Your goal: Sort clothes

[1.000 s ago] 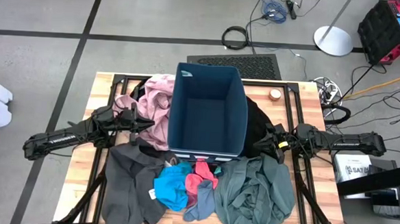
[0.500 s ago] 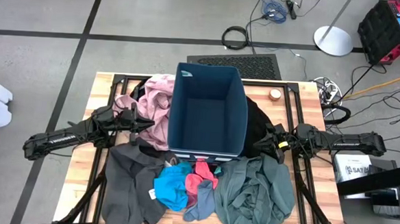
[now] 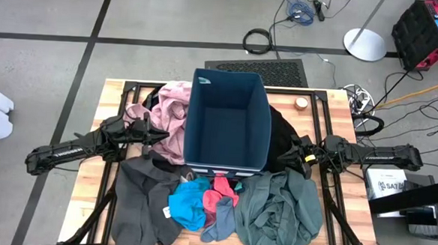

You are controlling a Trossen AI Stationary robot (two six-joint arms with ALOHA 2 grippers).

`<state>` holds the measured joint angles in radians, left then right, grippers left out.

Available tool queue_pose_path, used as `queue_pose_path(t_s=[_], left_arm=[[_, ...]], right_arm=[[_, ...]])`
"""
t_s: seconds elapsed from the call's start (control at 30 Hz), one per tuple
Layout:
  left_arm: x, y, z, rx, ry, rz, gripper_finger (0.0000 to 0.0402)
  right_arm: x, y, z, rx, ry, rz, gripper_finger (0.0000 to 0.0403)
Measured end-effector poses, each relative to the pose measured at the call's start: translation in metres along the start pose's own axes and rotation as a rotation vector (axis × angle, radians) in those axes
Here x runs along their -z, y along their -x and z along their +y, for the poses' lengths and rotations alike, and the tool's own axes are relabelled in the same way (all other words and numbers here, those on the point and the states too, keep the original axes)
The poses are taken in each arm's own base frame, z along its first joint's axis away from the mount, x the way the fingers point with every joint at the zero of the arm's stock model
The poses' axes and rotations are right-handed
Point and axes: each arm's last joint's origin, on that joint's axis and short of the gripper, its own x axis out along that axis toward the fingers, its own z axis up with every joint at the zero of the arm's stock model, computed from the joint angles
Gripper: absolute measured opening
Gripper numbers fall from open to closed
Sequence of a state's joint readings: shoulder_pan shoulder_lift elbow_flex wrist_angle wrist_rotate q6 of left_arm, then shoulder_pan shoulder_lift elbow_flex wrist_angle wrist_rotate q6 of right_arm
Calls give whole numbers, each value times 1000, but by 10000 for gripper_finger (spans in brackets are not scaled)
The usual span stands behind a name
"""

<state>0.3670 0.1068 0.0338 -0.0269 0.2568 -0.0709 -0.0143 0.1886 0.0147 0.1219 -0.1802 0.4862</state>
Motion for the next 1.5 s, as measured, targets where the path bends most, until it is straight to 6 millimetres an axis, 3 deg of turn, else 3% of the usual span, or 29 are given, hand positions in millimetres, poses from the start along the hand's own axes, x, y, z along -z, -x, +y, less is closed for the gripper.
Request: queue_pose_path(t_s=[0.47, 0.73, 1.13, 1.33, 1.5], left_arm=[[0, 0, 0, 0, 0, 0, 47], [0, 0, 0, 0, 0, 0, 47], [-2, 0, 1, -29, -1, -25, 48], [-2, 0, 1, -20, 217, -25, 48], [-2, 0, 1, -20, 280, -26, 47]], right_arm=[[-1, 0, -1, 38, -30, -27, 0], [-2, 0, -2, 72, 154, -38, 0], [-3, 0, -1, 70, 244, -49, 0], [-5, 0, -2, 112, 243, -75, 0], [-3, 0, -1, 101, 240, -61, 0]])
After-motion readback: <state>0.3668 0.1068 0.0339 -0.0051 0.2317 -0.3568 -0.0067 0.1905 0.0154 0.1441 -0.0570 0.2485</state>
